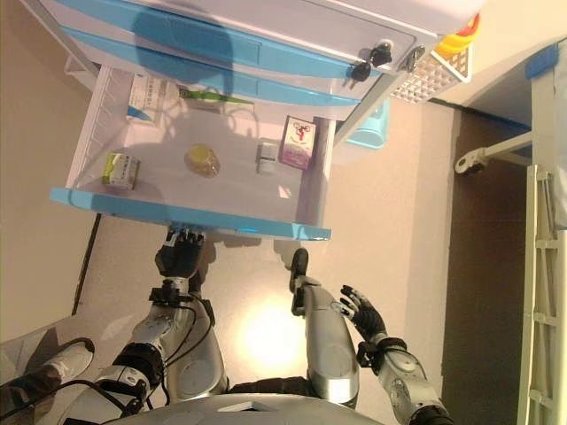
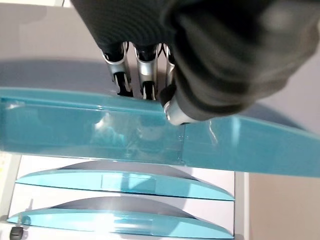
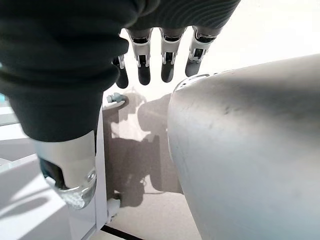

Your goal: Open the drawer and pick up the medicine

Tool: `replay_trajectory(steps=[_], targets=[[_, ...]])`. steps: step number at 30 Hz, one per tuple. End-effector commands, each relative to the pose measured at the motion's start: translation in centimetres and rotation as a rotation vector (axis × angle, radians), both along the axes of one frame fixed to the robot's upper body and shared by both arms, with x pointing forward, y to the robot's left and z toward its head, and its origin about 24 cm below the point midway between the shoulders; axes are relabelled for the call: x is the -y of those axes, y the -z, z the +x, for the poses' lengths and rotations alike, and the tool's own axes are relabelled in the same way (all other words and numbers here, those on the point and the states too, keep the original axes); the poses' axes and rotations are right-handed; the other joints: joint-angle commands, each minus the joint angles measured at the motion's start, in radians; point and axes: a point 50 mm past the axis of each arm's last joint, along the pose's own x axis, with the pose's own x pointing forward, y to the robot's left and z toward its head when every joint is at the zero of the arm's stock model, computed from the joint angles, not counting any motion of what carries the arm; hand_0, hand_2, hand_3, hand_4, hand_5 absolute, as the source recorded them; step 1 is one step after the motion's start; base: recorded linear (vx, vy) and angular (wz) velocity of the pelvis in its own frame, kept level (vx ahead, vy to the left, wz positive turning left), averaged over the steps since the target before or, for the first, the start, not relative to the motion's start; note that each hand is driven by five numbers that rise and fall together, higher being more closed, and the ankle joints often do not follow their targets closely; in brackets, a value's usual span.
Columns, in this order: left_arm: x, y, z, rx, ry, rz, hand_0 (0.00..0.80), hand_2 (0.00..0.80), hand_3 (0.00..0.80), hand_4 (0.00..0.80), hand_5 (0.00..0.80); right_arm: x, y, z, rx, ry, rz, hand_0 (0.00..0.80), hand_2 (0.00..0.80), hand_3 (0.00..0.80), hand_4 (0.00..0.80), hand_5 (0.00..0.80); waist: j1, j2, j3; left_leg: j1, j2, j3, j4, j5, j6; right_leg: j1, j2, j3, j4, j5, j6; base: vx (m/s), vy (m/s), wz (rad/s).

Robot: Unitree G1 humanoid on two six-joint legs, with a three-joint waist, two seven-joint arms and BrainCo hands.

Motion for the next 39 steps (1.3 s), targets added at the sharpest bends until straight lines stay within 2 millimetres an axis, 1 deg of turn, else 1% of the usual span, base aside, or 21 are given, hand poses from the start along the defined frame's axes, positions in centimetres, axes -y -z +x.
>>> replay_trajectory(steps=[1, 4, 5, 6, 10, 13, 18, 22, 25, 28, 31, 34, 35, 36, 37, 38, 39], targets=[[-3.6, 2.8, -3.4, -0.185, -0.173, -0.058, 0.800, 0.800, 0.800, 0.800, 0.800, -0.2, -0.5, -0.5, 0.056, 0.029, 0.031, 0.000, 0.000, 0.000, 0.000, 0.000, 0.038, -0.032, -0.022, -0.041, -0.027, 0.017, 0.056, 0.015, 0.079, 0.055, -0.020, -0.041, 0.004, 0.001, 0.036, 0.000, 0.000, 0.00], [-3.6, 3.7, -4.1, -0.255, -0.176, -0.071, 0.800, 0.800, 0.800, 0.800, 0.800, 0.1, -0.4, -0.6, 0.055, 0.044, 0.030, 0.000, 0.000, 0.000, 0.000, 0.000, 0.044, -0.032, -0.022, -0.037, -0.029, 0.014, 0.055, 0.016, 0.079, 0.059, -0.022, -0.045, 0.003, 0.003, 0.038, 0.000, 0.000, 0.00], [-3.6, 4.0, -4.2, -0.299, -0.177, -0.083, 0.483, 0.483, 0.483, 0.483, 0.483, 0.1, -0.4, -0.6, 0.056, 0.046, 0.029, 0.000, 0.000, 0.000, 0.000, 0.000, 0.044, -0.032, -0.022, -0.036, -0.029, 0.014, 0.056, 0.016, 0.078, 0.059, -0.023, -0.046, 0.004, 0.004, 0.039, 0.000, 0.000, 0.00], [-3.6, 4.5, -4.4, -0.354, -0.171, -0.091, 0.000, 0.000, 0.000, 0.000, 0.000, 0.1, -0.3, -0.5, 0.057, 0.048, 0.028, 0.000, 0.000, 0.000, 0.000, 0.000, 0.043, -0.031, -0.022, -0.035, -0.028, 0.014, 0.057, 0.016, 0.078, 0.060, -0.025, -0.047, 0.005, 0.004, 0.040, 0.006, 0.013, 0.03], [-4.0, 5.4, -4.6, -0.497, -0.181, -0.089, 0.000, 0.000, 0.000, 0.000, 0.000, 0.4, -0.2, -0.4, 0.054, 0.043, 0.020, 0.000, 0.000, 0.000, 0.000, 0.000, 0.036, -0.031, -0.026, -0.035, -0.024, 0.015, 0.064, 0.016, 0.077, 0.059, -0.025, -0.046, 0.010, 0.002, 0.041, 0.009, 0.033, 0.07], [-4.4, 5.7, -4.2, -0.576, -0.198, -0.113, 0.000, 0.000, 0.000, 0.000, 0.000, 0.3, 0.0, -0.2, 0.049, 0.027, 0.012, 0.000, 0.000, 0.000, 0.000, 0.000, 0.027, -0.033, -0.029, -0.046, -0.020, 0.013, 0.076, 0.015, 0.075, 0.050, -0.023, -0.041, 0.019, -0.001, 0.042, -0.009, 0.037, 0.04], [-5.1, 5.6, -3.2, -0.642, -0.245, -0.144, 0.000, 0.000, 0.000, 0.000, 0.000, 0.3, 0.2, -0.1, 0.040, 0.006, 0.000, 0.000, 0.000, 0.000, 0.000, 0.000, 0.011, -0.037, -0.033, -0.053, -0.014, 0.012, 0.092, 0.013, 0.072, 0.041, -0.019, -0.032, 0.033, -0.005, 0.044, 0.003, 0.029, 0.02], [-5.6, 5.6, -2.9, -0.686, -0.261, -0.188, 0.000, 0.000, 0.000, 0.000, 0.000, 0.5, 0.3, -0.1, 0.034, 0.005, 0.003, 0.000, 0.000, 0.000, 0.000, 0.000, 0.005, -0.043, -0.035, -0.055, -0.007, 0.013, 0.100, 0.010, 0.070, 0.038, -0.014, -0.032, 0.038, -0.007, 0.045, 0.000, 0.000, 0.00], [-6.0, 5.6, -2.9, -0.702, -0.288, -0.169, 0.000, 0.000, 0.000, 0.000, 0.000, 0.7, 0.5, -0.3, 0.020, 0.037, -0.012, 0.000, 0.000, 0.000, 0.000, 0.000, 0.003, -0.046, -0.038, -0.055, -0.001, 0.014, 0.106, 0.006, 0.067, 0.039, -0.014, -0.031, 0.039, -0.009, 0.047, 0.000, 0.000, 0.00], [-6.7, 5.7, -3.1, -0.733, -0.306, -0.118, 0.000, 0.000, 0.000, 0.000, 0.000, 1.6, 0.4, -0.2, 0.022, 0.144, -0.058, 0.000, 0.000, 0.000, 0.000, 0.000, 0.001, -0.046, -0.044, -0.048, 0.001, 0.018, 0.104, 0.005, 0.065, 0.045, -0.016, -0.031, 0.034, -0.008, 0.051, 0.014, -0.008, 0.03], [-7.3, 5.8, -3.8, -0.767, -0.318, -0.044, 0.000, 0.000, 0.000, 0.000, 0.000, 3.0, -0.6, 0.5, 0.071, 0.275, -0.087, 0.000, 0.000, 0.000, 0.000, 0.000, -0.002, -0.047, -0.046, -0.035, 0.001, 0.024, 0.098, 0.002, 0.064, 0.054, -0.018, -0.030, 0.026, -0.006, 0.053, 0.007, -0.005, 0.02], [-8.3, 6.0, -5.0, -0.820, -0.329, 0.073, 0.000, 0.000, 0.000, 0.000, 0.000, 4.9, -2.7, 1.3, 0.177, 0.412, -0.122, 0.000, 0.000, 0.000, 0.000, 0.000, -0.004, -0.044, -0.050, -0.023, -0.002, 0.030, 0.091, -0.002, 0.065, 0.066, -0.022, -0.027, 0.015, -0.004, 0.056, 0.000, 0.000, 0.00], [-8.4, 6.1, -5.4, -0.829, -0.322, 0.094, 0.000, 0.000, 0.000, 0.000, 0.000, 5.4, -3.2, 1.5, 0.197, 0.432, -0.126, 0.000, 0.000, 0.000, 0.000, 0.000, -0.003, -0.043, -0.051, -0.019, -0.004, 0.031, 0.087, -0.002, 0.066, 0.069, -0.023, -0.026, 0.011, -0.004, 0.057, 0.000, 0.000, 0.00], [-8.7, 6.5, -6.7, -0.869, -0.298, 0.183, 0.000, 0.000, 0.000, 0.000, 0.000, 6.9, -5.0, 1.9, 0.283, 0.503, -0.151, 0.000, 0.000, 0.000, 0.000, 0.000, -0.002, -0.037, -0.055, -0.007, -0.009, 0.036, 0.076, -0.003, 0.070, 0.078, -0.028, -0.024, 0.001, -0.002, 0.057, 0.000, 0.000, 0.00], [-8.8, 6.7, -7.3, -0.879, -0.286, 0.220, 0.000, 0.000, 0.000, 0.000, 0.000, 7.5, -5.9, 2.1, 0.324, 0.534, -0.165, 0.000, 0.000, 0.000, 0.000, 0.000, 0.000, -0.035, -0.057, -0.001, -0.011, 0.040, 0.070, -0.003, 0.072, 0.083, -0.030, -0.024, -0.004, -0.001, 0.058, 0.031, 0.029, -0.04], [-8.8, 7.1, -8.5, -0.894, -0.268, 0.251, 0.000, 0.000, 0.000, 0.000, 0.000, 8.5, -7.3, 2.2, 0.385, 0.576, -0.180, 0.000, 0.000, 0.000, 0.000, 0.000, 0.003, -0.029, -0.062, 0.007, -0.015, 0.043, 0.062, -0.004, 0.074, 0.089, -0.035, -0.024, -0.012, 0.000, 0.059, 0.030, 0.039, -0.05], [-8.8, 7.6, -10.2, -0.917, -0.243, 0.281, 0.000, 0.000, 0.000, 0.000, 0.000, 9.5, -8.8, 2.3, 0.461, 0.618, -0.198, 0.000, 0.000, 0.000, 0.000, 0.000, 0.007, -0.022, -0.068, 0.018, -0.021, 0.048, 0.050, -0.004, 0.078, 0.097, -0.041, -0.023, -0.021, 0.002, 0.060, 0.029, 0.051, -0.03]])
